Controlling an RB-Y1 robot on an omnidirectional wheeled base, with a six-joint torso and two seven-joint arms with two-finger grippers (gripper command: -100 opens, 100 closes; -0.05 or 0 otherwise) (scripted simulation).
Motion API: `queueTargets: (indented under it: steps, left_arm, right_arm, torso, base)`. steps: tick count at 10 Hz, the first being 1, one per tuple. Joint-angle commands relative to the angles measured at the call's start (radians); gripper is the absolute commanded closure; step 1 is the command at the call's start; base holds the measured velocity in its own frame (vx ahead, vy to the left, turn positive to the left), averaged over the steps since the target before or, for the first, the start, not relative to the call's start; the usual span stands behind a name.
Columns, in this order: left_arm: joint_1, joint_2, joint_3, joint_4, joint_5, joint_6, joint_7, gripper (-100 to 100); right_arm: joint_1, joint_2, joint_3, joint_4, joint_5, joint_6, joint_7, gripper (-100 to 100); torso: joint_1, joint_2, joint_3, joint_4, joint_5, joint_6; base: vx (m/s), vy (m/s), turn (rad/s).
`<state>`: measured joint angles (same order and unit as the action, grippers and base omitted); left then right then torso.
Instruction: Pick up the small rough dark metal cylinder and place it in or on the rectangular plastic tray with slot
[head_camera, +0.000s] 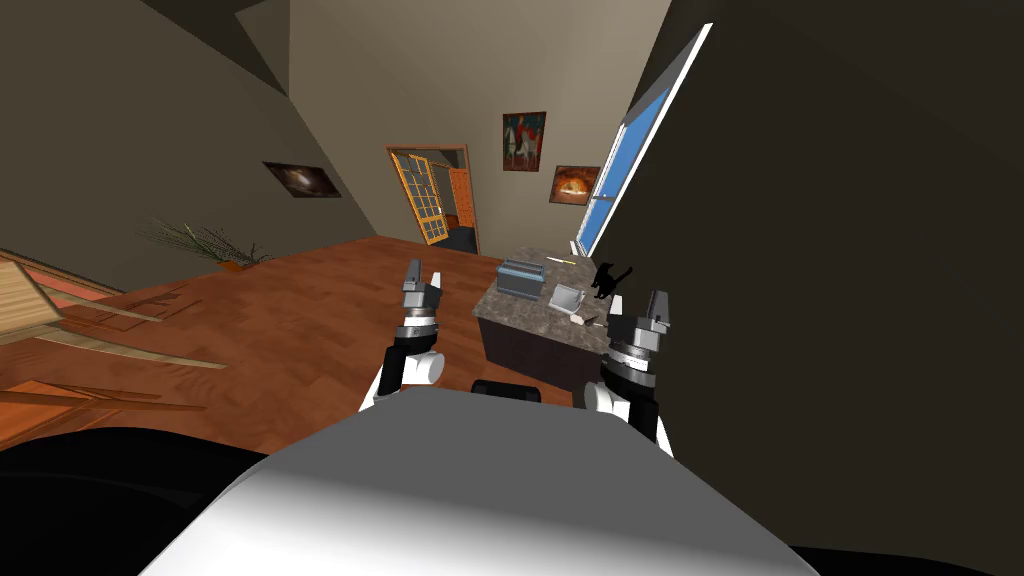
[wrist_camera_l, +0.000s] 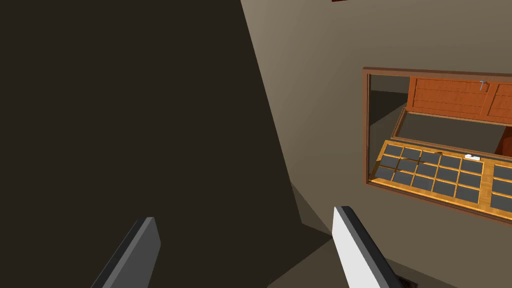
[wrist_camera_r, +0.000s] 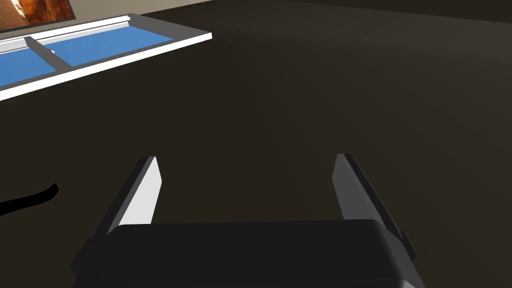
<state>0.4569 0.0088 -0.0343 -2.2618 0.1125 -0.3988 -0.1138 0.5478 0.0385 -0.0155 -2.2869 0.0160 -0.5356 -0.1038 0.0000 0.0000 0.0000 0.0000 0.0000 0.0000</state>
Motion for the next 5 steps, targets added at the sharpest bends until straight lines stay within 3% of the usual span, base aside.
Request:
queueTargets:
  steps: [1, 5]
  left_arm:
    - [0.000, 0.000, 0.000, 0.000, 0.000, 0.000, 0.000, 0]
    - [0.000, 0.000, 0.000, 0.000, 0.000, 0.000, 0.000, 0]
  right_arm:
    - [0.006, -0.043, -0.001, 0.011, 0.008, 0.002, 0.009, -100]
    - [0.035, -0.166, -0.008, 0.073, 0.050, 0.014, 0.057, -100]
  torso:
    - [0.000, 0.000, 0.000, 0.000, 0.000, 0.000]
    - [-0.002, 0.004, 0.002, 0.001, -0.001, 0.000]
  base:
    - [-0.015, -0.005, 0.017]
    - [-0.056, -0.025, 0.036]
